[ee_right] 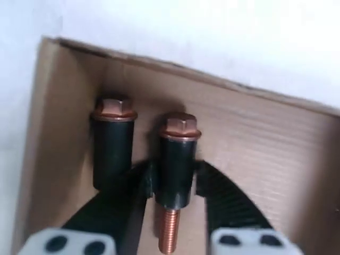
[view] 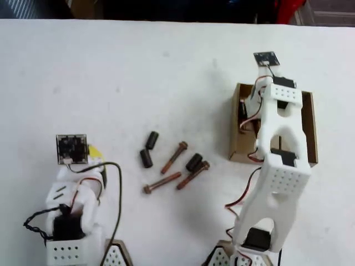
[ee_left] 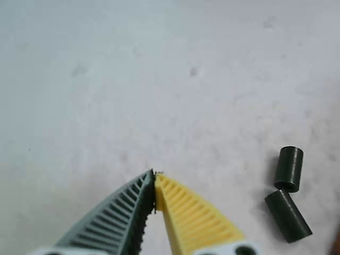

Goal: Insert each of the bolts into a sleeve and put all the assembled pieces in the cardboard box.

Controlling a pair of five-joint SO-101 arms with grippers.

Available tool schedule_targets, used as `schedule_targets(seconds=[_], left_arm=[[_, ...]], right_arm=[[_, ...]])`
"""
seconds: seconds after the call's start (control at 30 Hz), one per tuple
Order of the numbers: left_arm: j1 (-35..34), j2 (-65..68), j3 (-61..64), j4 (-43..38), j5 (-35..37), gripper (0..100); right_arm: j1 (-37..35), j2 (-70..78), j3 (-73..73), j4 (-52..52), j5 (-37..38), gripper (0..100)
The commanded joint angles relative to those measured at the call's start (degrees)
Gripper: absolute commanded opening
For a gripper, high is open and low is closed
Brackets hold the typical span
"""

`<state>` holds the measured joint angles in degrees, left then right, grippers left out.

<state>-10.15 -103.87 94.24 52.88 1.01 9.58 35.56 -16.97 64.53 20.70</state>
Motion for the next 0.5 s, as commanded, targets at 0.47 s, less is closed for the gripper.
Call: schedule_targets(seconds=[0.47], left_arm=[[-0.4, -0.4, 0.4, -1.8, -0.4, 2]], right_arm=[[-7.5, -23.2, -4.0, 15.0, 0.4, 18.0]])
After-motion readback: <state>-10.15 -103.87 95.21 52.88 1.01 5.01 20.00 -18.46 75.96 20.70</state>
